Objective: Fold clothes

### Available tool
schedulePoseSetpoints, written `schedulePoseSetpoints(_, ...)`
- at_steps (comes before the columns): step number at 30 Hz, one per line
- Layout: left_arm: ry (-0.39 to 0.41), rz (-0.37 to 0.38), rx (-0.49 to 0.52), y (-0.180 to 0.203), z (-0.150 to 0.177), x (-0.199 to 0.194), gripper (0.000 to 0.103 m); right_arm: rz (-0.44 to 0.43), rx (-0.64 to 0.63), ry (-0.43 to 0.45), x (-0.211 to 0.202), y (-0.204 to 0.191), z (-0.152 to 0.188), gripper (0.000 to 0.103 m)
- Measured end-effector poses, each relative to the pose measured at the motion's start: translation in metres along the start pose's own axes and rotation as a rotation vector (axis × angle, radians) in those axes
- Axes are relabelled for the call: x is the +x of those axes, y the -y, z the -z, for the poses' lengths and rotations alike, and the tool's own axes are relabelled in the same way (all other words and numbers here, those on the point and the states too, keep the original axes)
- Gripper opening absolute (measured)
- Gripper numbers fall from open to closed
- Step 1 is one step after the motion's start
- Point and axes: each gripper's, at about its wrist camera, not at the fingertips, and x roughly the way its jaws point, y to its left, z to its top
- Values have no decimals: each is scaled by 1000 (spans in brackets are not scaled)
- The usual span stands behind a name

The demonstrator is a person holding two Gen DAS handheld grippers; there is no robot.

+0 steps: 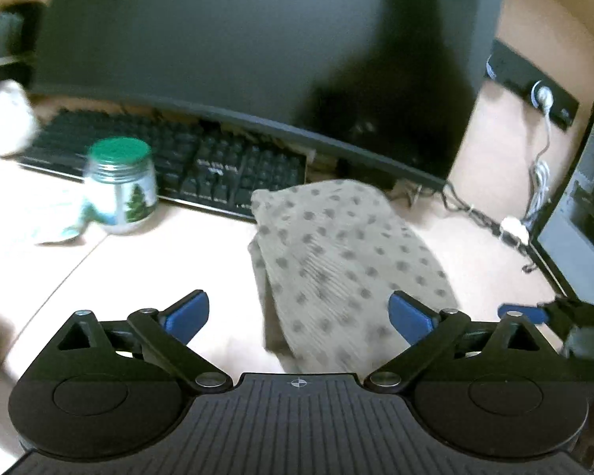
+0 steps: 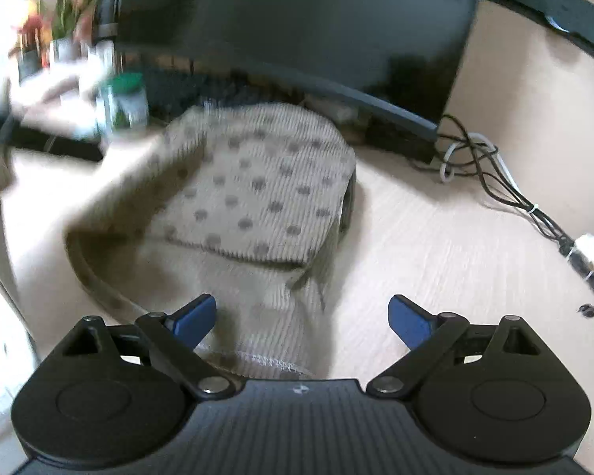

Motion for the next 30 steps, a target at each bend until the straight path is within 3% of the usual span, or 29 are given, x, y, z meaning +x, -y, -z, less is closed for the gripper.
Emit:
schedulePoseSetpoints(3, 42, -70, -100, 33, 28, -36, 103, -35, 27, 127, -41, 13, 8, 103)
schedulePoseSetpoints(6, 66, -87, -153, 68, 57, -68, 103, -36, 2, 240, -85, 23, 26, 103)
schedulePoseSetpoints(9, 56, -146, -88, 100, 85, -88, 103, -30, 12, 242, -112, 36, 49, 103)
schedulePoseSetpoints(12, 43, -227, -36, 125, 103, -102, 103, -50, 41, 167, -121, 46, 74, 103)
schedulePoseSetpoints(16, 39, -264, -12, 141, 111, -110, 103, -55, 85, 127, -130, 56, 99, 103)
schedulePoseSetpoints(30, 40, -334, 40, 173, 123, -126, 103, -124, 86, 198, -153, 58, 106, 103)
